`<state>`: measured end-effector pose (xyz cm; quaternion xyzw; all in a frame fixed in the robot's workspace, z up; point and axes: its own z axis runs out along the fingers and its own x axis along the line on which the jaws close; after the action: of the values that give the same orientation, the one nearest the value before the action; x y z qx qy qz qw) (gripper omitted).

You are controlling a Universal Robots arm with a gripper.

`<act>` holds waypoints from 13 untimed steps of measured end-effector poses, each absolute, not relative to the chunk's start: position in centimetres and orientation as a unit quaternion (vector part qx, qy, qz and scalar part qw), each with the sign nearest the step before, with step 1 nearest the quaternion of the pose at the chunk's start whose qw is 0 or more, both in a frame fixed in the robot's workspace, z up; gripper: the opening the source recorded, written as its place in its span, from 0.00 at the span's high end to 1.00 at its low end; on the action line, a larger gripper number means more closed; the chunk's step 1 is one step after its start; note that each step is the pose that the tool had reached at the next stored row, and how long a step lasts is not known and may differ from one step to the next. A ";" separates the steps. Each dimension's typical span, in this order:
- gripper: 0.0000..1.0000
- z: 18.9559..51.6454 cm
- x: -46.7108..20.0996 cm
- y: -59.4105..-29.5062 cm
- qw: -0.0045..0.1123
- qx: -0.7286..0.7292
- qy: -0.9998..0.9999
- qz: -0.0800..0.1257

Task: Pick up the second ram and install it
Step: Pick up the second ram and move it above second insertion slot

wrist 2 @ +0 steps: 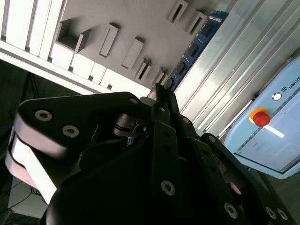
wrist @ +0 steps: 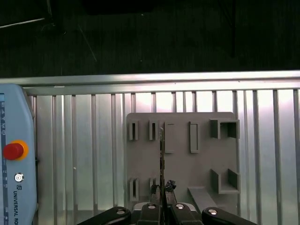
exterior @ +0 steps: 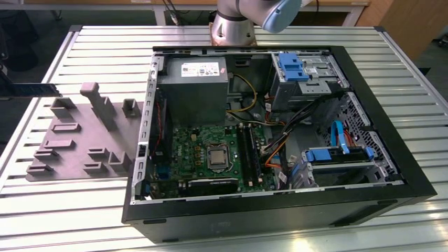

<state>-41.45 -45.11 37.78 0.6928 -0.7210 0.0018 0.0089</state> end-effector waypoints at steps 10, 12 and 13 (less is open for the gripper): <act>0.86 38.4 -41.4 -45.0 0.010 0.692 -0.721 0.003; 0.86 38.6 -41.4 -45.0 0.010 0.692 -0.721 0.003; 0.86 38.6 -41.4 -45.0 0.010 0.692 -0.721 0.003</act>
<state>-41.45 -44.97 38.63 0.6924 -0.7215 0.0029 0.0099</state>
